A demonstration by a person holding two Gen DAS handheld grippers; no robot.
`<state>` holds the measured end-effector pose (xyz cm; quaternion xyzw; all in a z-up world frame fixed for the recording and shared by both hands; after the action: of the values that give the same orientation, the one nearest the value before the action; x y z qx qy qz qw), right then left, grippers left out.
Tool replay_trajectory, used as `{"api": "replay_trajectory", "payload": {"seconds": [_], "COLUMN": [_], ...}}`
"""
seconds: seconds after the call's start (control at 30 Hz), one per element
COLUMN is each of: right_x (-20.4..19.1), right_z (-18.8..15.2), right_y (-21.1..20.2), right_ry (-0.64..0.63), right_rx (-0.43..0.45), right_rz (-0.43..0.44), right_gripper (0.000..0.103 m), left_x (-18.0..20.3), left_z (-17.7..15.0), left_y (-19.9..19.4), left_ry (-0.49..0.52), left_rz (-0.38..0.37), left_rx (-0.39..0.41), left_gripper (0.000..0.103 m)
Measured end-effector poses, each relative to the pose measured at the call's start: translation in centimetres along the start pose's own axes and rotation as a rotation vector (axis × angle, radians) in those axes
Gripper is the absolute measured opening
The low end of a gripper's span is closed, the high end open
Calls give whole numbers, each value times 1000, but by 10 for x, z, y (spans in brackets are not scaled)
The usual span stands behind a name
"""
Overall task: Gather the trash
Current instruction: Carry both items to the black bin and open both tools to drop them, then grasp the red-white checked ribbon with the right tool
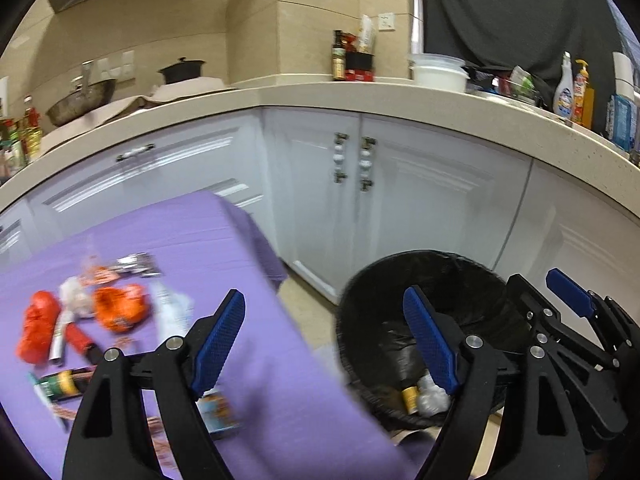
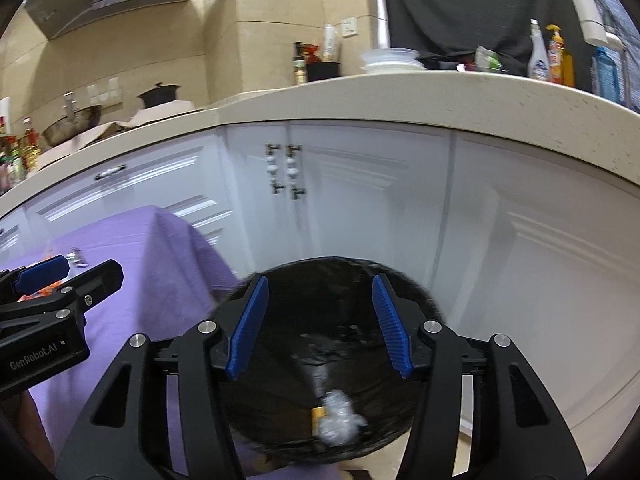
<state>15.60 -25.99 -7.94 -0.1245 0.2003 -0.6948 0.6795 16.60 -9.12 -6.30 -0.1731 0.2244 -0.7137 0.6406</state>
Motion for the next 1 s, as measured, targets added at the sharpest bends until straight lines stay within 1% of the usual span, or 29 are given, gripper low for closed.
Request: {"api": "replay_trajectory", "payload": {"seconds": [0.2, 0.3, 0.4, 0.53, 0.6, 0.77, 0.87, 0.93, 1.0], "right_x": [-56, -91, -118, -162, -180, -216, -234, -244, -251], "right_z": [-6, -11, -15, -28, -35, -50, -58, -63, -67], "right_y": [-17, -29, -39, -54, -59, -66, -65, -59, -53], "right_ry": [-36, -67, -92, -131, -154, -215, -254, -270, -282], "right_rx": [-10, -15, -20, -39, -52, -83, -104, -134, -163], "right_rz": [103, 166, 217, 298, 325, 376, 389, 392, 389], "right_gripper": [53, 53, 53, 53, 53, 53, 53, 53, 50], "left_x": [-55, -88, -116, -150, -164, -198, -212, -219, -225], "left_z": [-16, -26, -37, -51, -60, -82, -95, -102, -107], "left_y": [-31, -49, -64, -80, -87, -102, -108, -111, -113], "left_ry": [-34, -58, -83, -115, -128, -174, -190, -199, -209], "left_rz": [93, 156, 209, 265, 292, 341, 357, 364, 369], "left_rx": [5, 8, 12, 5, 0, -21, -37, -48, -55], "left_gripper": [80, 80, 80, 81, 81, 81, 81, 81, 81]}}
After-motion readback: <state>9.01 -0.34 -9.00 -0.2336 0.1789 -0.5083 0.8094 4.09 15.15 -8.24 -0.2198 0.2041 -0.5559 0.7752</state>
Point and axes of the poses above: each gripper's, at about its wrist camera, not at the fingertips, and y roughly the way its jaws point, x to its right, z to its top, the point moved 7 cm from there along y, roughly the way its jaws point, and after that the axes turned 2 degrees about y, right-handed, at the moved point
